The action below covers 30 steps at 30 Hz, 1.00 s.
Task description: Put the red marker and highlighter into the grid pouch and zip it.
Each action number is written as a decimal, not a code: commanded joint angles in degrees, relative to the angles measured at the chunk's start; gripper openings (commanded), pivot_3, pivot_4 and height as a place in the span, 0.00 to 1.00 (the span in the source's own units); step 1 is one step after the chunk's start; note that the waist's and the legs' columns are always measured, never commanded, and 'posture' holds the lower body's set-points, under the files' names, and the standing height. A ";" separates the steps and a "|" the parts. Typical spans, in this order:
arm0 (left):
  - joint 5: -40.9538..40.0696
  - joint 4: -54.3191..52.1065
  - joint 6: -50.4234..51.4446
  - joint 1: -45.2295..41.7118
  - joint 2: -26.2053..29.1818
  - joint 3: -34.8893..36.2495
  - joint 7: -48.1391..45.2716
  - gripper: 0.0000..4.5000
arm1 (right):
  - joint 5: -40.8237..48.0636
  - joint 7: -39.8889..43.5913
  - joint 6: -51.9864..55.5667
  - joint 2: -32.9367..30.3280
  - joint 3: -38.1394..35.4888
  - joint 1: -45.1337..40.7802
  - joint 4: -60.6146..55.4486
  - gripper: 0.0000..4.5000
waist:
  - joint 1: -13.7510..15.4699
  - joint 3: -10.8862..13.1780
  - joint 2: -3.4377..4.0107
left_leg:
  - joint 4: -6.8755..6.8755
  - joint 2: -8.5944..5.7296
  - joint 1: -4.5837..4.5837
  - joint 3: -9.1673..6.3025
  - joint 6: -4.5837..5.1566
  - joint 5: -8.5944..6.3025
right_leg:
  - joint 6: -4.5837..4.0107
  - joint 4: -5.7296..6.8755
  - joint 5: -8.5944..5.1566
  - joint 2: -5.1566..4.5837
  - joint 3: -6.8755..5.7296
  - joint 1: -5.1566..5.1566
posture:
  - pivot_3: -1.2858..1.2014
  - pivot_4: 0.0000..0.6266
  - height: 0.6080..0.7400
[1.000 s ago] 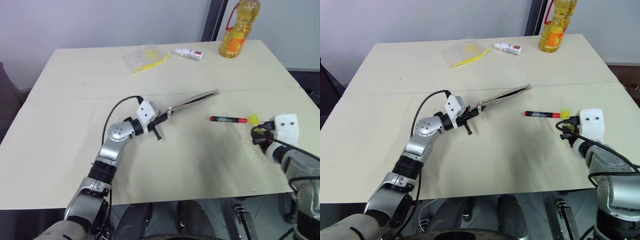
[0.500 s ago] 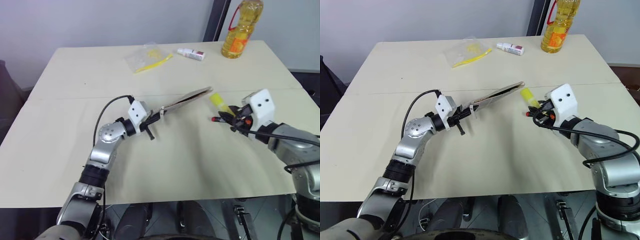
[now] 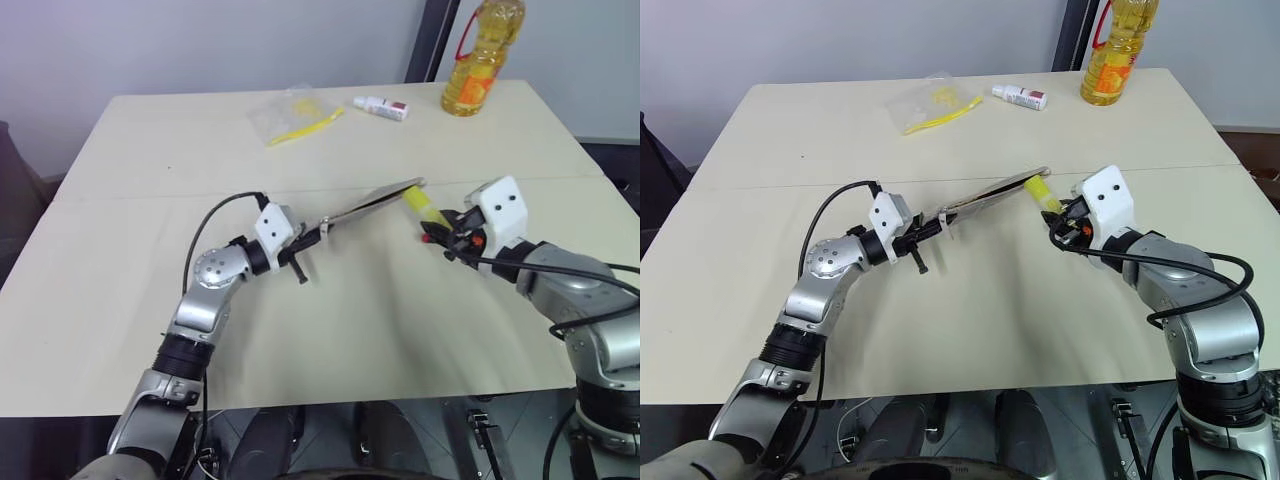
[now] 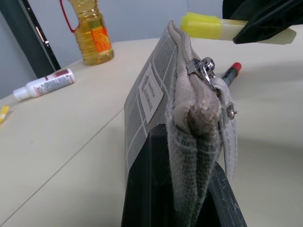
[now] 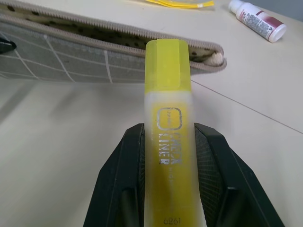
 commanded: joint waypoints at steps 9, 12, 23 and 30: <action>0.65 -1.59 -1.65 0.07 0.73 -0.27 0.04 0.00 | -0.21 0.72 -1.17 -0.61 0.24 -0.56 -0.55 0.19 | 0.00 0.00 0.00 | 0.00 0.00 0.00 0.00 0.00 0.00 | 0.00 0.00 0.00 0.00 0.00 0.00 | 0.52 0.24 1.00; 1.19 -1.85 -2.73 0.00 1.10 -0.47 -0.19 0.00 | -0.77 1.43 -1.03 -1.65 1.38 -0.53 -0.21 0.19 | -0.01 0.00 0.00 | 0.00 0.00 0.00 0.00 0.00 0.00 | 0.00 0.00 0.00 0.00 0.00 0.00 | 0.52 0.24 1.00; 3.17 -3.59 -8.04 0.51 5.30 -3.22 -5.80 0.00 | -5.29 7.64 -5.77 -9.72 8.55 -0.61 -0.22 0.19 | -0.02 0.00 0.00 | 0.00 0.00 0.00 0.00 0.00 0.00 | -0.01 0.00 0.00 -0.01 0.00 -0.01 | 0.52 0.24 1.00; 3.01 -2.62 -12.22 -0.75 9.33 -5.45 -13.70 0.00 | -15.62 18.42 -20.67 -20.37 20.80 -0.82 -2.76 0.19 | -0.05 0.00 0.01 | -0.02 0.01 0.00 0.02 -0.01 -0.01 | -0.04 -0.03 -0.02 -0.02 0.00 -0.01 | 0.52 0.24 1.00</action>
